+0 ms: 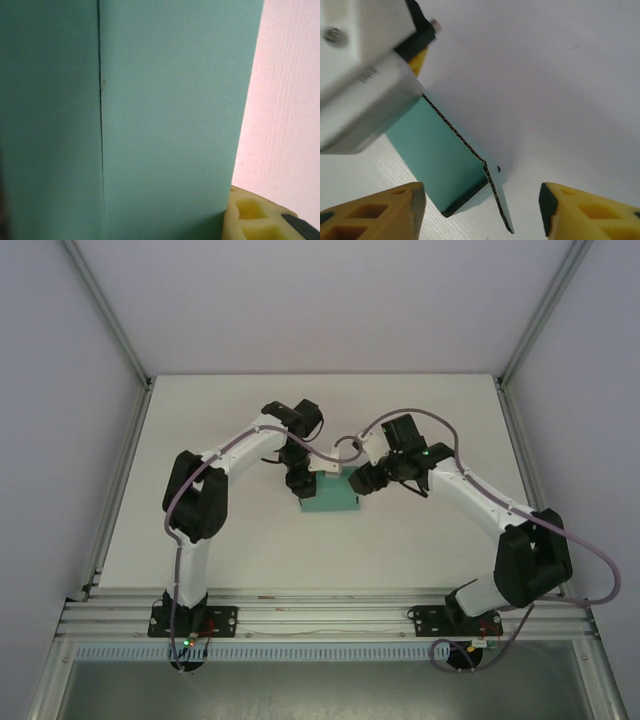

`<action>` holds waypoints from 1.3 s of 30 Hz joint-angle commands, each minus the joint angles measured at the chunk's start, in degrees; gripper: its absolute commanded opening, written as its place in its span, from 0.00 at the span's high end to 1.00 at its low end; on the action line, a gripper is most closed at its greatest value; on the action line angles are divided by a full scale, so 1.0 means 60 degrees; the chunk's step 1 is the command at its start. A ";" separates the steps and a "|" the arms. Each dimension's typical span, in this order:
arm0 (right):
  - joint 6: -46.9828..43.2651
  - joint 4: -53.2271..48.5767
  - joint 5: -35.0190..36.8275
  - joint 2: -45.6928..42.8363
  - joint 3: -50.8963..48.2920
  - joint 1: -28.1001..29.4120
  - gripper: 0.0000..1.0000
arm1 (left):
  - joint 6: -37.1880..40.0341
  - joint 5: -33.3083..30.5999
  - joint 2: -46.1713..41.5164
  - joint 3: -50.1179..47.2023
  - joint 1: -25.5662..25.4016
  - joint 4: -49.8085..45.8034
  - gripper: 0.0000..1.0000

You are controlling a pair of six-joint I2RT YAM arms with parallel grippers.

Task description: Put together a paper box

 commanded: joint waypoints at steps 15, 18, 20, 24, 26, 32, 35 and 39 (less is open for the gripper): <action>0.0245 0.0600 0.0361 0.0325 0.0239 0.0123 0.93 | -0.1221 -0.0346 0.0498 0.0175 -0.0170 -0.0003 0.62; 0.0610 0.0646 0.0429 0.0206 0.0051 0.0122 1.00 | -0.1702 -0.0503 0.0464 0.0196 -0.0206 0.0299 0.60; 0.1238 0.1088 0.0621 0.0082 -0.0204 0.0138 1.00 | -0.1880 -0.0547 0.0403 0.0167 -0.0246 0.0475 0.59; 0.3533 0.2378 0.0538 -0.0077 -0.0631 0.0205 1.00 | -0.2322 -0.1082 0.0342 0.0079 -0.0378 0.1011 0.55; 0.4923 0.2985 0.0685 -0.0189 -0.0879 0.0339 1.00 | -0.2481 -0.1228 0.0362 0.0108 -0.0426 0.1166 0.55; 0.6463 0.4075 0.1499 -0.0349 -0.1934 0.0728 1.00 | -0.2620 -0.1092 0.0362 0.0175 -0.0456 0.1240 0.55; 0.5950 0.4211 0.2032 -0.0329 -0.2388 0.0876 1.00 | -0.2605 -0.1129 0.0377 0.0159 -0.0470 0.1272 0.55; 0.4538 0.5344 0.2403 -0.0475 -0.3625 0.1038 1.00 | -0.2602 -0.1190 0.0441 0.0116 -0.0471 0.1325 0.53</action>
